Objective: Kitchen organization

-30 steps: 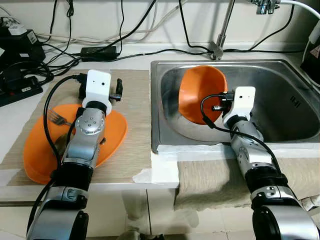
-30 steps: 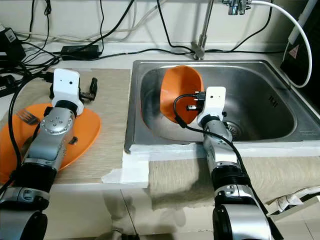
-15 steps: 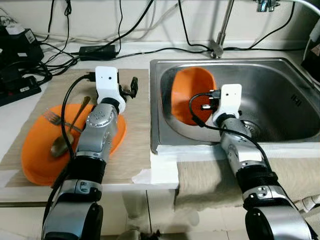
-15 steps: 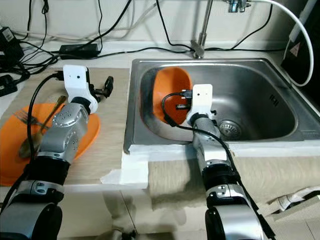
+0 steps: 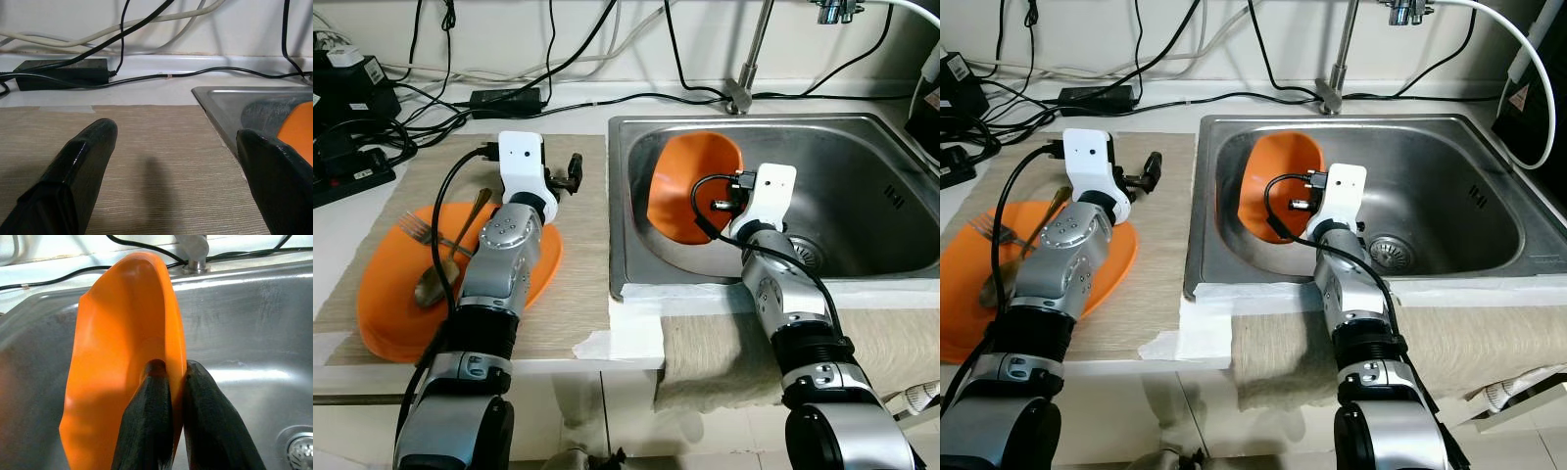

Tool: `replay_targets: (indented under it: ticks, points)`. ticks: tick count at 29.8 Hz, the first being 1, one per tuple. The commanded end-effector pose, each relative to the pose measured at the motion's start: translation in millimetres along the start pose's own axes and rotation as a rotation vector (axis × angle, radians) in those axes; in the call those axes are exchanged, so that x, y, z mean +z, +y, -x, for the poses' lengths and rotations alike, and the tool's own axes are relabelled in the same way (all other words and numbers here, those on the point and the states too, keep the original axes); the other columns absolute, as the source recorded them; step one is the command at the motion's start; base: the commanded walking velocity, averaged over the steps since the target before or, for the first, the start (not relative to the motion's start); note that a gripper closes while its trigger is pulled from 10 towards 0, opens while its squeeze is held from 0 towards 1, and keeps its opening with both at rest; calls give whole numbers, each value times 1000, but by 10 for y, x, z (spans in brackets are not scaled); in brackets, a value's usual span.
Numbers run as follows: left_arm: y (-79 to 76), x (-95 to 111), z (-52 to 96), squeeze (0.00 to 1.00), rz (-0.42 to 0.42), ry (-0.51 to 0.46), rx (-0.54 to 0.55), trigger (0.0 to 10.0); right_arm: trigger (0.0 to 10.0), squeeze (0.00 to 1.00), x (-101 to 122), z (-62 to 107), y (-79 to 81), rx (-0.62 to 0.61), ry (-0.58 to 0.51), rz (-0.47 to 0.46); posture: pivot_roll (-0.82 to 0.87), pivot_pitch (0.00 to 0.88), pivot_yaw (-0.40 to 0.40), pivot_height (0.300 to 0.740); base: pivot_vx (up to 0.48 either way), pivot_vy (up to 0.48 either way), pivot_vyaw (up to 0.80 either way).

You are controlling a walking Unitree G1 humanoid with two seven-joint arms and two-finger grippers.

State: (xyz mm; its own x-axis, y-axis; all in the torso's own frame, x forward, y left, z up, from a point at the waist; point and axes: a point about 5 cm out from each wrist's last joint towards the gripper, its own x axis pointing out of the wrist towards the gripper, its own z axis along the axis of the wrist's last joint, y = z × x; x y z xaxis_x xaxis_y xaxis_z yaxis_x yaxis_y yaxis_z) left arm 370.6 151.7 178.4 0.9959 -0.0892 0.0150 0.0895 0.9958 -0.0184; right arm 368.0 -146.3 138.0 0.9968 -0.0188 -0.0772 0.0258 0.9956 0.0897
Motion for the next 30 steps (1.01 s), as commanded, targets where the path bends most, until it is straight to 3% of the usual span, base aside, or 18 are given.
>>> replay_targets:
  ticks: [1, 27, 28, 29, 30]
  points:
    - [17, 33, -8, 0, 1, -2, 1, 10000, 10000, 0, 86, -28, -15, -9, -19, 15, -10, 0, 25, 740, 0, 0, 0]
    - [2, 58, -12, 0, -1, -5, -13, 10000, 10000, 0, -33, -6, 9, -2, 23, 78, -9, 0, 34, 740, 0, 0, 0]
    - [5, 60, -12, 0, -2, -5, -12, 10000, 5922, 0, -23, -6, 12, -2, 15, 71, -8, 0, 35, 740, 0, 0, 0]
    - [5, 60, -12, 0, -2, -5, -12, 10000, 5922, 0, -23, -6, 12, -2, 15, 71, -8, 0, 35, 740, 0, 0, 0]
    - [5, 60, -12, 0, -2, -5, -12, 10000, 0, 0, -17, -5, 13, -2, 9, 65, -8, 0, 35, 740, 0, 0, 0]
